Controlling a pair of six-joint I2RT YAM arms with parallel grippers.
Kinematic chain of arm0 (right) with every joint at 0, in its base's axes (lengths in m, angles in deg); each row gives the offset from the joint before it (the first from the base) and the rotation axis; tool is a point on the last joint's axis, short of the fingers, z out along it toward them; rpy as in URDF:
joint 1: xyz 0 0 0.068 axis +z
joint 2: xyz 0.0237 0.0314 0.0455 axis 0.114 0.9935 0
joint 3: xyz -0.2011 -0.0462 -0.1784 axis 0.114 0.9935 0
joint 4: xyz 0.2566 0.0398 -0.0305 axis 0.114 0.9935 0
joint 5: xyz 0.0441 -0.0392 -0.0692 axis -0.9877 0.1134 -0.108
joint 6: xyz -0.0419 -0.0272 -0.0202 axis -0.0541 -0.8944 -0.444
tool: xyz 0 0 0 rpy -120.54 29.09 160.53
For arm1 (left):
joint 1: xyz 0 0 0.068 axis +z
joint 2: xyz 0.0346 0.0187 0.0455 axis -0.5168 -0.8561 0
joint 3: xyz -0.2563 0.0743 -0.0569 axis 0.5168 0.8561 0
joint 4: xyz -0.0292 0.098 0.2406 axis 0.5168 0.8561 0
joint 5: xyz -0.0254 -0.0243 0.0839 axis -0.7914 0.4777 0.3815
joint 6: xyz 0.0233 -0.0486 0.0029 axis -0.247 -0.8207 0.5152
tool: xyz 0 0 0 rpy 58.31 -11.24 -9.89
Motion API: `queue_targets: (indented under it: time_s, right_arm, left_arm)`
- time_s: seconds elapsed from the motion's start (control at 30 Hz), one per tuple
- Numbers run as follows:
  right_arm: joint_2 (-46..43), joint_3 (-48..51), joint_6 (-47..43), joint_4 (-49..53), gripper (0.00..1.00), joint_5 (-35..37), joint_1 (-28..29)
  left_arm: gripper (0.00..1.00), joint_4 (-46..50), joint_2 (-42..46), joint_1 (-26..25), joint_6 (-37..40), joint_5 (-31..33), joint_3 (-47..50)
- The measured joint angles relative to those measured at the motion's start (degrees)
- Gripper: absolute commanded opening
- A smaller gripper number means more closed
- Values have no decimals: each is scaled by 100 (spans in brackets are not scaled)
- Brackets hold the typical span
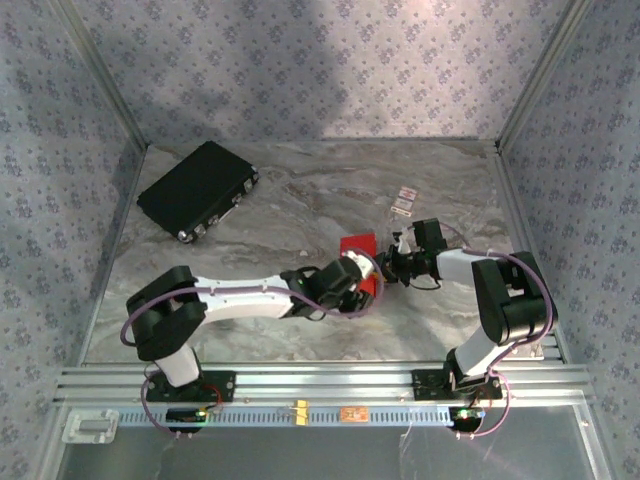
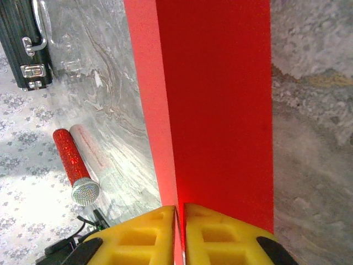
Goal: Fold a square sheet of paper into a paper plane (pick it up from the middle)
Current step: Fold the triangle a second time at the center of the table.
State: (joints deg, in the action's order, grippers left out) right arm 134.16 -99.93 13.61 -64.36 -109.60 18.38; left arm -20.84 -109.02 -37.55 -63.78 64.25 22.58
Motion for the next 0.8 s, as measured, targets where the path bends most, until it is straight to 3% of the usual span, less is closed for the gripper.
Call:
queue_targets:
  time_s: [0.17,0.4,0.8]
  right_arm:
    - [0,-37,0,61,14,0,0]
    - [-2,-37,2,87,15,-4,2]
    - [0,-37,2,87,14,-4,2]
  left_arm:
    - [62,407,-385,-621,741,1019,-629]
    - [64,831,-896,-721,1169,1718,-1008]
    - [66,1019,-1202,-721,1443,1873,-1244]
